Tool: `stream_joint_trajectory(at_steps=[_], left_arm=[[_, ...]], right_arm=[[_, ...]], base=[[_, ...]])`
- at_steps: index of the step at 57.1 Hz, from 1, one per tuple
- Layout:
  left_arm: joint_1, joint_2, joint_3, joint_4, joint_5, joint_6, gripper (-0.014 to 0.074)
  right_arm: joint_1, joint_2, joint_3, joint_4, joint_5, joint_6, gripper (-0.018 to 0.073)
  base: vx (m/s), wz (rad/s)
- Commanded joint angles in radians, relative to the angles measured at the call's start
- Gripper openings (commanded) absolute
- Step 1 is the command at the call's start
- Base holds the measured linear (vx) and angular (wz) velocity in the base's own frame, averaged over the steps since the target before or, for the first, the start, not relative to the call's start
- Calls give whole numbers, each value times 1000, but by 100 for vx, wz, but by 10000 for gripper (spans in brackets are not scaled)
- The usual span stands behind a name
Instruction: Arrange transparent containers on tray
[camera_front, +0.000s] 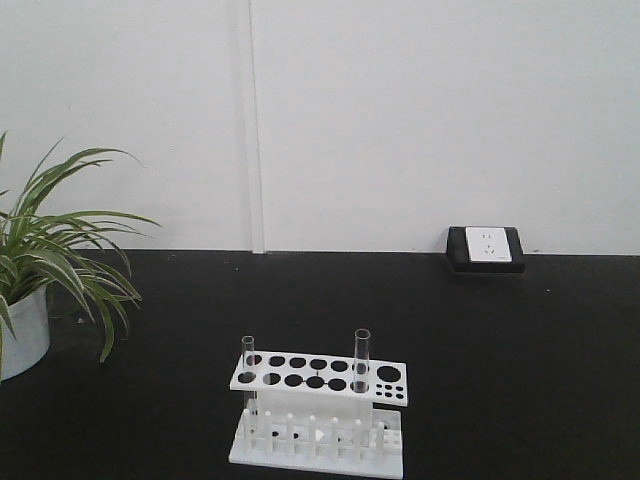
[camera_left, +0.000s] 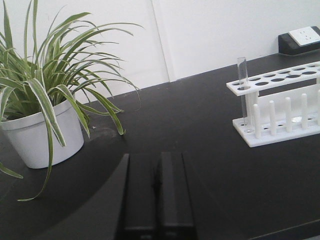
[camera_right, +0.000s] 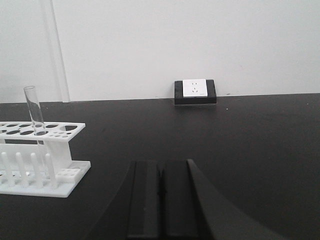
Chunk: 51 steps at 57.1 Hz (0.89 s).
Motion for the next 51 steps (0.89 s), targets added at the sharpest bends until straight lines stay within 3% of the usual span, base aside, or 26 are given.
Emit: stream_joint_trajectory(at_steps=[1, 51], left_arm=[[-5, -24, 39, -2, -83, -4, -3], [-5, -24, 38, -2, -106, -4, -3]], right_arm=[[-4, -1, 9, -5, -82, -7, -11], [-4, -1, 9, -5, -109, -7, -11]], base=[[0, 0], [0, 0]])
